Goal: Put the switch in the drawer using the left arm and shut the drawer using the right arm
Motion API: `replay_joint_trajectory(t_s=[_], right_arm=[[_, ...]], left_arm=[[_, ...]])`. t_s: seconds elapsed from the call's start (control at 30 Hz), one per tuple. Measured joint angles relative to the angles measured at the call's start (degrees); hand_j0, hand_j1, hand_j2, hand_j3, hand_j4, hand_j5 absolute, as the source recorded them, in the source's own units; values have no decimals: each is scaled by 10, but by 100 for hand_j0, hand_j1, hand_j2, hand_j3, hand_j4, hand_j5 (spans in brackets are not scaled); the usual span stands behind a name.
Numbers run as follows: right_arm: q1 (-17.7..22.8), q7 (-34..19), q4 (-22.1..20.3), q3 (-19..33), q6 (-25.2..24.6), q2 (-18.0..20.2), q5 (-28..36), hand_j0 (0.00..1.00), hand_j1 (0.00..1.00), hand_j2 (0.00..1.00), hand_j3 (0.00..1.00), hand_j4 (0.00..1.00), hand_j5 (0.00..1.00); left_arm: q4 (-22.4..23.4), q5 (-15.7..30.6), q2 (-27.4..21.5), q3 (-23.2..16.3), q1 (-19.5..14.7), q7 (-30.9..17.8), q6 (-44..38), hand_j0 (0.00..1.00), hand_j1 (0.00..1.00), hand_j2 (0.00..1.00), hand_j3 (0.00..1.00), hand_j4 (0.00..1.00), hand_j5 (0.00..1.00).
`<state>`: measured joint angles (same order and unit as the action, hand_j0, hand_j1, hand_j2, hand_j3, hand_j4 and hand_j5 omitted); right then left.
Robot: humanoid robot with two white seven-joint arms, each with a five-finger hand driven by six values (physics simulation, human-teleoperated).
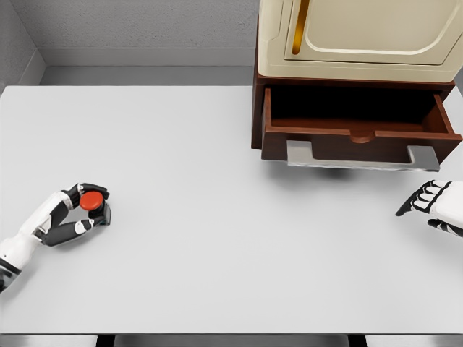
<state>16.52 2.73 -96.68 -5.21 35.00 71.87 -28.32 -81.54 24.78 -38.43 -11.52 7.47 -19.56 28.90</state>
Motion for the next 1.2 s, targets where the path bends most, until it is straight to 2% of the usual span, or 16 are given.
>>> replay_joint_trajectory(t_s=[0.33, 0.57, 0.97, 1.2], right_arm=[[0, 0, -1, 0, 0, 0, 0, 68, 68, 68, 68, 68, 68], [-3, 0, -1, 1, 0, -1, 0, 67, 67, 67, 67, 67, 67], [-5, 1, -1, 1, 0, -1, 1, 67, 67, 67, 67, 67, 67], [-5, 1, -2, 1, 0, 0, 2, 67, 67, 67, 67, 67, 67]], left_arm=[[-25, 2, -5, 4, -5, 0, -1, 43, 43, 43, 43, 43, 43], [-52, 0, -6, 6, -15, -1, -4, 43, 43, 43, 43, 43, 43], [-136, -82, 7, 5, -69, 0, -6, 43, 43, 43, 43, 43, 43], [-155, -126, 29, 5, -102, 0, -6, 43, 43, 43, 43, 43, 43]])
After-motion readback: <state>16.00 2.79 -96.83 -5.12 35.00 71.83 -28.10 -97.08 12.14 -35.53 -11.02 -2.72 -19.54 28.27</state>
